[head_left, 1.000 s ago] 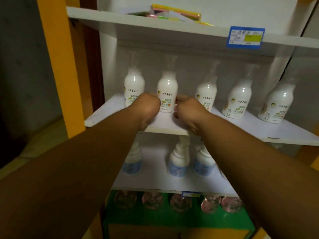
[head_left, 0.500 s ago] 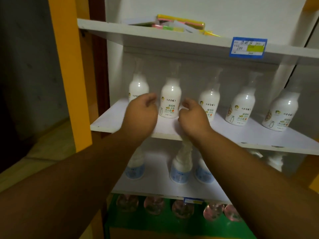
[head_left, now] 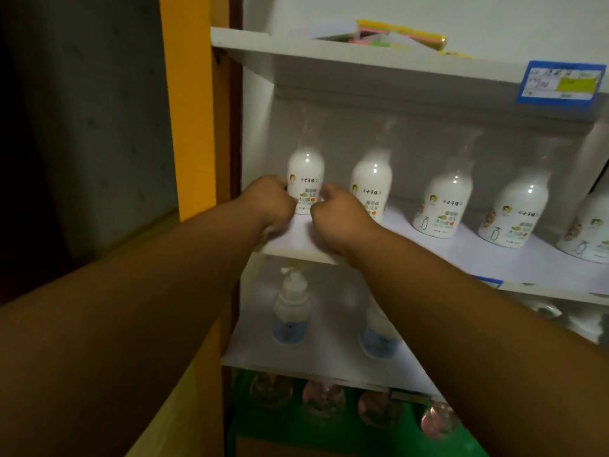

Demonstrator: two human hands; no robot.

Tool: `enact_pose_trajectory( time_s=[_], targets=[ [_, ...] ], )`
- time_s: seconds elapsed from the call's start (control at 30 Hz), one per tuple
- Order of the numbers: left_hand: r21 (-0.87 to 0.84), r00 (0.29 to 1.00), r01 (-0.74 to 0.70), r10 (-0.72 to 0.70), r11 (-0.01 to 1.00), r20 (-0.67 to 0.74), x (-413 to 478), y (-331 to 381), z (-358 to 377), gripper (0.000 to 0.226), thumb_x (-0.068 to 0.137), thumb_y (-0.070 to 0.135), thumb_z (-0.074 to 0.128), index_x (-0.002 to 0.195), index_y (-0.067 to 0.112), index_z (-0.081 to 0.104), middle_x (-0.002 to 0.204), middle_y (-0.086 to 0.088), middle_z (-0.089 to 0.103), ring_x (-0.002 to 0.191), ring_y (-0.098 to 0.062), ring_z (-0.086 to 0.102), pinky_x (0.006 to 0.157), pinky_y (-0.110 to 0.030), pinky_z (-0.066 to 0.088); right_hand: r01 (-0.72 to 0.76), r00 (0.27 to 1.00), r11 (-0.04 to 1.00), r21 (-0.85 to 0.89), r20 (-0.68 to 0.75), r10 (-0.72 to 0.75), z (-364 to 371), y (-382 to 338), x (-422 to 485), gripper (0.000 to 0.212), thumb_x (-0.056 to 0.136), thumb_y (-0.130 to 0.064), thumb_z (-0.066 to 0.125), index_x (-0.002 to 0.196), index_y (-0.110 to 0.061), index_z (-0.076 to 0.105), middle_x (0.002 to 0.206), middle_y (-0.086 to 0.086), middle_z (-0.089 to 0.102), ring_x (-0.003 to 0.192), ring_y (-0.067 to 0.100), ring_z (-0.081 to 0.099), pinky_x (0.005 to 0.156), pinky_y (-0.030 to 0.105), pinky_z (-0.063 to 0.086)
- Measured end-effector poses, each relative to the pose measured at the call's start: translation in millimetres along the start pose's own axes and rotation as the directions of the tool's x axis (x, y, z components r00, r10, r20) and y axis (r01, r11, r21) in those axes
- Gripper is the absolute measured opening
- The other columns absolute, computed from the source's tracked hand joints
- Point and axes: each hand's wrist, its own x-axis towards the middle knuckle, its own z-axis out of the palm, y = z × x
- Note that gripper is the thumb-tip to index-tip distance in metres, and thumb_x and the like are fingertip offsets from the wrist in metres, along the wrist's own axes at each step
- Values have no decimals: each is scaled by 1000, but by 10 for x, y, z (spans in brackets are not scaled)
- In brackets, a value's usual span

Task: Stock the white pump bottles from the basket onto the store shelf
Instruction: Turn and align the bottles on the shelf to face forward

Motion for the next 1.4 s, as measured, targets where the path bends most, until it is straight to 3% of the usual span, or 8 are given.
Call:
enact_pose_trajectory(
  time_s=[0.07,0.13,0.2,0.47,1.07,1.23,1.33,1.4],
  targets=[
    [-46,1000,24,-25,999,-16,72,-42,16,32,95,6,58,125,11,65,120,-12,70,108,-29,65,96,-41,51,-64,998,997,31,-15,65,22,2,91,30,93,-7,50,122,-8,60,110,11,68,91,27,64,65,32,52],
    [-103,999,42,-44,994,-21,125,-78,42,32,92,2,57,120,12,69,113,-11,72,103,-30,68,96,-45,54,-105,993,989,101,-35,109,62,1,175,32,89,-8,49,118,-8,62,109,13,71,95,33,69,82,47,60],
    [-136,999,44,-48,990,-25,163,-112,67,31,89,4,59,115,15,71,108,-9,74,99,-29,70,94,-47,55,-104,992,988,110,-62,112,110,24,234,31,87,-10,49,113,-10,66,106,13,73,93,34,70,86,50,60],
    [-203,997,4,-20,979,-74,226,-223,83,27,82,16,63,106,16,75,100,-8,77,92,-30,72,89,-48,58,-102,970,981,165,-202,135,174,170,335,32,68,-15,48,86,-8,74,81,14,76,77,37,73,70,55,62],
    [-33,995,-34,30,999,-96,102,-138,85,37,86,1,55,118,12,70,113,-14,72,103,-35,67,94,-51,54,-21,971,996,89,-234,41,134,171,265,23,86,-7,53,95,-7,74,93,13,76,87,32,71,80,42,60],
    [58,991,-42,49,997,-124,37,-89,95,33,90,4,57,121,10,67,118,-14,70,105,-34,65,97,-48,53,-18,971,997,69,-236,34,123,141,227,24,86,-6,51,94,-5,74,93,13,75,86,32,69,64,27,45],
    [144,977,-27,56,989,-206,-36,-47,108,32,94,5,53,126,5,58,127,-16,63,113,-36,59,95,-41,48,31,943,997,69,-332,-7,77,114,131,25,91,-11,50,98,-7,73,96,10,74,88,28,67,61,26,44],
    [79,928,-95,117,992,-355,-127,-25,130,37,96,4,47,132,6,53,134,-14,59,119,-31,57,95,-34,46,178,876,977,113,-470,-106,-50,102,-32,28,92,-15,47,105,-14,72,104,6,75,95,24,68,78,31,52]
  ],
)
